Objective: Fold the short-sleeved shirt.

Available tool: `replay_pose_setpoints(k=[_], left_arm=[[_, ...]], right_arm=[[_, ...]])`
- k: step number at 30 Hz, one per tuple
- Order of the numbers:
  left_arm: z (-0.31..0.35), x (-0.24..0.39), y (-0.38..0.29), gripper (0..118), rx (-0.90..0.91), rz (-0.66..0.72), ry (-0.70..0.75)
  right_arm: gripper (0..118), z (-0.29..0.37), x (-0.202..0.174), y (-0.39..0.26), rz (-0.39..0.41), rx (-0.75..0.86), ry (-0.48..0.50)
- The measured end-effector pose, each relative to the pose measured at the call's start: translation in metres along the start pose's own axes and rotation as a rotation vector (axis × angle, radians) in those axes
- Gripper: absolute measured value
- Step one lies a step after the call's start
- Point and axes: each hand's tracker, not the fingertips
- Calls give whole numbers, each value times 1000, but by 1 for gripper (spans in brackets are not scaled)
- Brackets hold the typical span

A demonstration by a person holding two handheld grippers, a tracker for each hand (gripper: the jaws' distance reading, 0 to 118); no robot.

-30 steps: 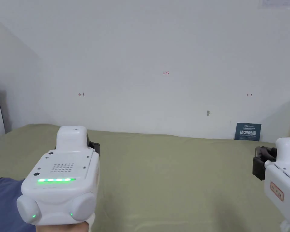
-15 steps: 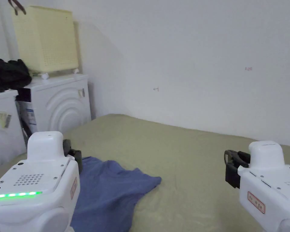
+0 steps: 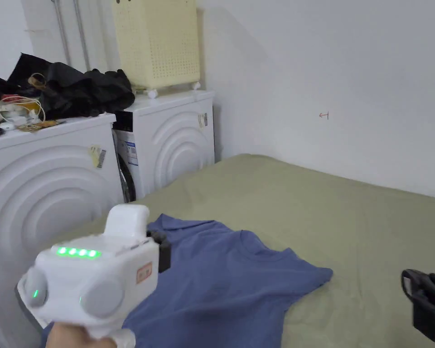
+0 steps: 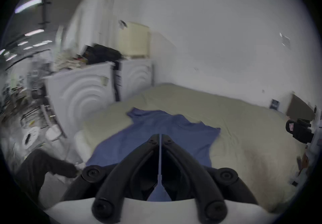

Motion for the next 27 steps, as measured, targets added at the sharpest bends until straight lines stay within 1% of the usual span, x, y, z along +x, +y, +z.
replay_pose_setpoints(k=[1, 2, 3, 4, 5, 6, 7, 8, 10, 12, 14, 16, 18, 19, 20, 21, 22, 23, 24, 25, 26, 27], left_arm=[[-27, 1, 14, 17, -57, -29, -104], [-56, 6, 27, 43, -120, -59, -160], [-82, 16, 39, 82, -207, -129, -159], [-115, 24, 46, 118, -294, -197, -192], [-141, 30, 49, 118, -385, -224, -257], [-167, 36, 49, 118, -391, -233, -301], [-186, 49, 49, 118, -449, -236, -339], [-207, 56, 46, 118, -513, -242, -331], [-252, 71, 37, 118, -606, -267, -243], [-276, 84, 23, 118, -641, -257, -242], [-300, 93, 10, 118, -680, -199, -250], [-315, 98, -8, 118, -717, -163, -234], [-325, 105, -25, 118, -761, -160, -228], [-327, 104, -33, 118, -795, -167, -232], [-328, 106, -40, 118, -827, -183, -207], [-326, 107, -47, 116, -811, -178, -195], [-322, 109, -50, 110, -769, -201, -163], [-316, 104, -46, 106, -706, -202, -191], [-312, 104, -44, 97, -691, -202, -209], [-305, 104, -37, 70, -650, -205, -194], [-300, 104, -29, 33, -626, -178, -188], [-302, 98, -19, 7, -623, -126, -206]], right_arm=[[0, 1, 13, -4, -5, -12, -18], [0, 1, 26, -7, -13, -27, -39], [0, 2, 38, -10, -15, -44, -61], [0, 5, 50, -14, -10, -58, -83], [0, 11, 58, -17, -7, -66, -102], [0, 15, 68, -22, -8, -77, -123], [0, 19, 78, -27, -20, -85, -136], [0, 22, 85, -32, -34, -97, -147], [0, 30, 99, -45, -61, -138, -170], [0, 35, 107, -56, -55, -162, -179], [0, 38, 114, -67, -54, -184, -189], [0, 39, 121, -75, -92, -204, -188], [0, 41, 125, -81, -133, -209, -187], [0, 42, 126, -83, -135, -207, -194], [0, 43, 127, -86, -136, -204, -200], [0, 43, 126, -87, -138, -202, -202], [0, 44, 126, -88, -138, -201, -209], [0, 46, 127, -89, -142, -199, -211], [0, 49, 128, -89, -153, -194, -208], [0, 51, 127, -89, -159, -189, -210], [0, 55, 128, -89, -164, -182, -212], [0, 59, 128, -88, -167, -180, -216]])
